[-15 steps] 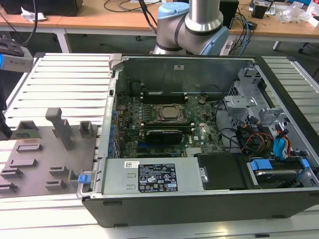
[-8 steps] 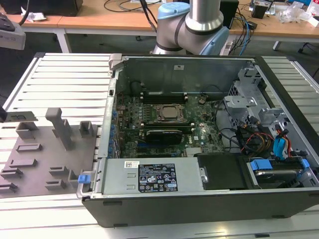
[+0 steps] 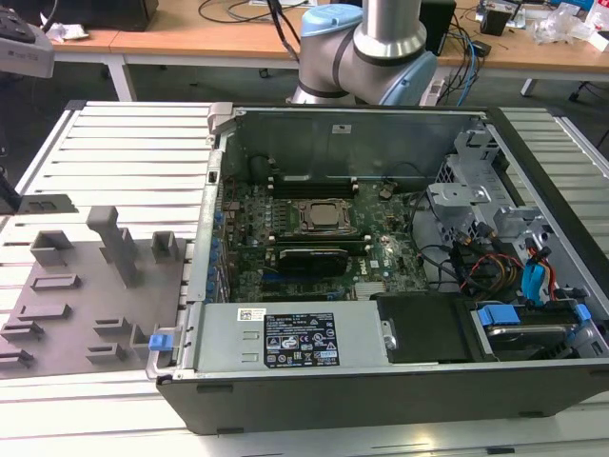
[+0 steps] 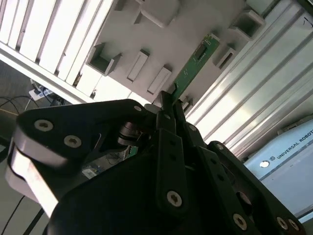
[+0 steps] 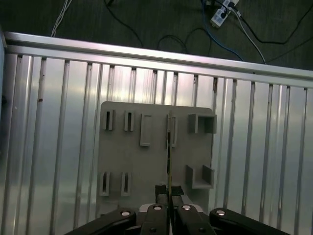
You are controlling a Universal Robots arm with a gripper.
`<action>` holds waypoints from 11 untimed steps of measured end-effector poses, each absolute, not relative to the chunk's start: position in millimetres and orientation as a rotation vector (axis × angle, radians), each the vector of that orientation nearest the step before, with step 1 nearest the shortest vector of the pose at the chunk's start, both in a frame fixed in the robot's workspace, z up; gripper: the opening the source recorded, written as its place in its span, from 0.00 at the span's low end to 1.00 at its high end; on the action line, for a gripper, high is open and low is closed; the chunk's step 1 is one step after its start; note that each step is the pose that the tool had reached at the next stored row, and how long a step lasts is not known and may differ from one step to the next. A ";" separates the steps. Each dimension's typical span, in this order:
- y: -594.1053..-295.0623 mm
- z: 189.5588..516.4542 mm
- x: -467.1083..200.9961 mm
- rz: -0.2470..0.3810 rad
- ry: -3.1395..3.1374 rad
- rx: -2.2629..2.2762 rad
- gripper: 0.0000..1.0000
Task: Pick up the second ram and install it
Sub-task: 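Pick up the second ram and move it above second insertion slot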
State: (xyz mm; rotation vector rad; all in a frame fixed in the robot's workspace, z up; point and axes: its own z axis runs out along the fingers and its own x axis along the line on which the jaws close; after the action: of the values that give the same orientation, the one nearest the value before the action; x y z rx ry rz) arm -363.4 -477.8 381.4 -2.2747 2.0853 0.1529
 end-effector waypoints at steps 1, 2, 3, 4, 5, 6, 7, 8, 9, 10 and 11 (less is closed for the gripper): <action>-476.0 381.4 -363.5 0.155 2.084 -2.273 0.14; -474.6 381.5 -363.4 0.157 2.083 -2.272 0.14; -472.0 381.6 -363.4 0.161 2.081 -2.270 0.14; -469.5 381.7 -363.4 0.165 2.079 -2.268 0.14; -468.2 381.8 -363.4 0.167 2.078 -2.267 0.14; -467.0 381.9 -363.4 0.169 2.076 -2.266 0.14; -464.9 382.1 -363.4 0.172 2.074 -2.264 0.14; -461.6 382.4 -363.4 0.177 2.072 -2.261 0.14; -459.4 382.5 -363.4 0.179 2.070 -2.260 0.14; -456.6 382.8 -363.5 0.183 2.069 -2.258 0.14; -454.2 383.1 -363.4 0.186 2.067 -2.256 0.14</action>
State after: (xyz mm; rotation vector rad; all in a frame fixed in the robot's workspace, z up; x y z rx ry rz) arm -363.4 -454.2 383.1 -2.2560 2.0670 0.1856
